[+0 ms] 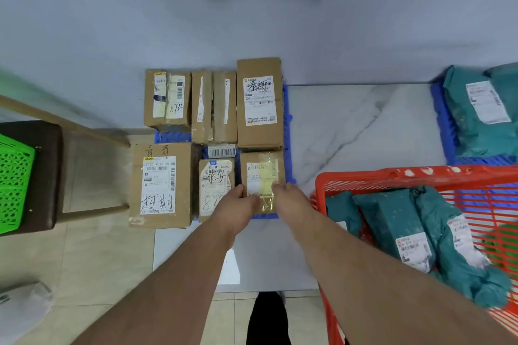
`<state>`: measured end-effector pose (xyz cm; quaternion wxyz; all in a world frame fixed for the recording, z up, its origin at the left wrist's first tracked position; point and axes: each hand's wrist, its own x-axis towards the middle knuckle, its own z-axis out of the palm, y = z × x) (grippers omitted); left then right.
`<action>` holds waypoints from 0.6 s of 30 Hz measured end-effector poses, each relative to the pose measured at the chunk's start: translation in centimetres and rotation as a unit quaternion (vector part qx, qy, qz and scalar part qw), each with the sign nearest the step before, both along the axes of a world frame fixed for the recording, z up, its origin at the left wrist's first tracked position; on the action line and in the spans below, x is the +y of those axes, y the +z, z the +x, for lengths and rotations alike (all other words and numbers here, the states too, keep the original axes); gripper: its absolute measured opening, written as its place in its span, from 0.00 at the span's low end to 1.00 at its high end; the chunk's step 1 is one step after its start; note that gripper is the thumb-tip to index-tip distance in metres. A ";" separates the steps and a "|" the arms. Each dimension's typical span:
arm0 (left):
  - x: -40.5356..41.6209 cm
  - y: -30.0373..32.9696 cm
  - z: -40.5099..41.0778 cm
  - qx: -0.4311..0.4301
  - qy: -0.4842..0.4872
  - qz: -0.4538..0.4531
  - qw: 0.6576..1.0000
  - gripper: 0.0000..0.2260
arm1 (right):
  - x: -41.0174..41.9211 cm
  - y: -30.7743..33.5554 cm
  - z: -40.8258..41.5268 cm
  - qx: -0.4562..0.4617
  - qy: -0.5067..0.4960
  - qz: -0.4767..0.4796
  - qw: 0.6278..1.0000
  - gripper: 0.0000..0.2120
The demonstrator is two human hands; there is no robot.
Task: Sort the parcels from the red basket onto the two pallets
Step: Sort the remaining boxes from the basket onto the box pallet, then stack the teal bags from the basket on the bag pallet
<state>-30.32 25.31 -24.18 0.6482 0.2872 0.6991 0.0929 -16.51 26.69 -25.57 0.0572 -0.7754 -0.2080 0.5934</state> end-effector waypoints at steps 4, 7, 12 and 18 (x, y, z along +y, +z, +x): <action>-0.9 3.1 0.9 -0.008 0.025 0.013 1.000 0.13 | -1.6 5.0 -0.1 0.047 0.023 0.040 0.998 0.23; -1.8 6.7 2.0 -0.010 0.077 0.007 0.997 0.10 | -3.9 9.9 0.7 0.087 0.028 0.066 0.994 0.26; -3.6 11.4 3.7 -0.011 0.119 0.029 0.992 0.32 | -7.4 17.9 5.7 0.101 0.066 0.106 0.987 0.14; -6.5 16.0 8.7 -0.015 0.173 0.064 0.983 0.26 | -11.1 20.7 17.1 0.064 0.054 0.117 0.990 0.19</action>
